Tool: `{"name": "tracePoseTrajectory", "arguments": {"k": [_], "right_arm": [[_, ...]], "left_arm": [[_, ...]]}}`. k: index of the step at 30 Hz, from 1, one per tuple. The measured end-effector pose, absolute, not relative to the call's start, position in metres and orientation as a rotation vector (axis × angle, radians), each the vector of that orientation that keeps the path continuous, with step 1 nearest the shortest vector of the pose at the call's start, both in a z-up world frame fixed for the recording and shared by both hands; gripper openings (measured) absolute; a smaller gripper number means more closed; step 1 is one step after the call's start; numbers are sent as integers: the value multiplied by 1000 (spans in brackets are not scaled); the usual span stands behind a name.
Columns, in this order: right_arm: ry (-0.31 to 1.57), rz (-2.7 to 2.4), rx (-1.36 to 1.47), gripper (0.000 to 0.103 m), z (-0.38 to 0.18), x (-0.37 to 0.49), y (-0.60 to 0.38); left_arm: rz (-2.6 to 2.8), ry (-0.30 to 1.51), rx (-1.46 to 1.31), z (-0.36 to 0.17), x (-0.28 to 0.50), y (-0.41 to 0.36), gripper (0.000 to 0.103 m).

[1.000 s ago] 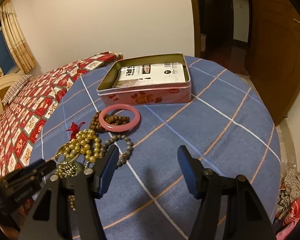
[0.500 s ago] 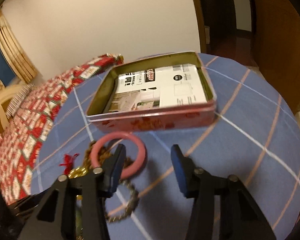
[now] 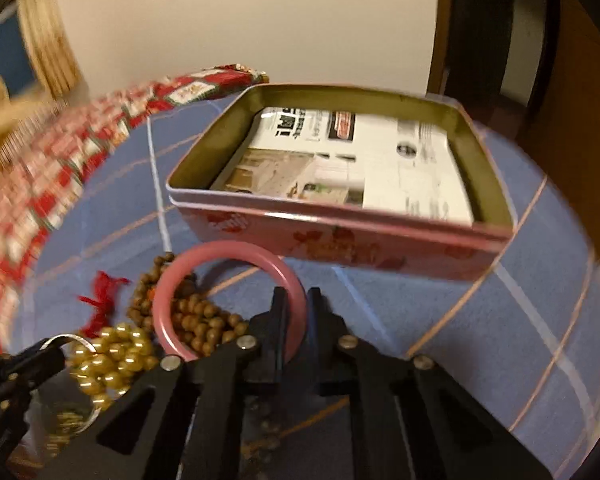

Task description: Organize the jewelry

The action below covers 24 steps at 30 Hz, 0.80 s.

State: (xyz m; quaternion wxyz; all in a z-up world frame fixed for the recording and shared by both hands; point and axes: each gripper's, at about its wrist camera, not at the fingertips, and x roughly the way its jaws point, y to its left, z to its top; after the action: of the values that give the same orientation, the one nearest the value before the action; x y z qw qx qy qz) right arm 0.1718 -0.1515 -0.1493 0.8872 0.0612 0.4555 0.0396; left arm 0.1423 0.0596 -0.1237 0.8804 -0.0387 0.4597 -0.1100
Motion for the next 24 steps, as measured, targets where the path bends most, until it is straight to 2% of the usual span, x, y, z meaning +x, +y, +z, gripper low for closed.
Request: {"name": "tracePoseTrajectory", "arguments": {"k": [7, 16, 24], "right_arm": [[885, 83, 241, 13, -127, 139, -174], [805, 86, 251, 13, -99, 109, -178], [837, 18, 265, 13, -111, 91, -198]], "left_arm": [[-212, 868, -133, -99, 131, 69, 6], [-287, 749, -129, -65, 106, 54, 6], [-245, 825, -33, -84, 99, 40, 7]]}}
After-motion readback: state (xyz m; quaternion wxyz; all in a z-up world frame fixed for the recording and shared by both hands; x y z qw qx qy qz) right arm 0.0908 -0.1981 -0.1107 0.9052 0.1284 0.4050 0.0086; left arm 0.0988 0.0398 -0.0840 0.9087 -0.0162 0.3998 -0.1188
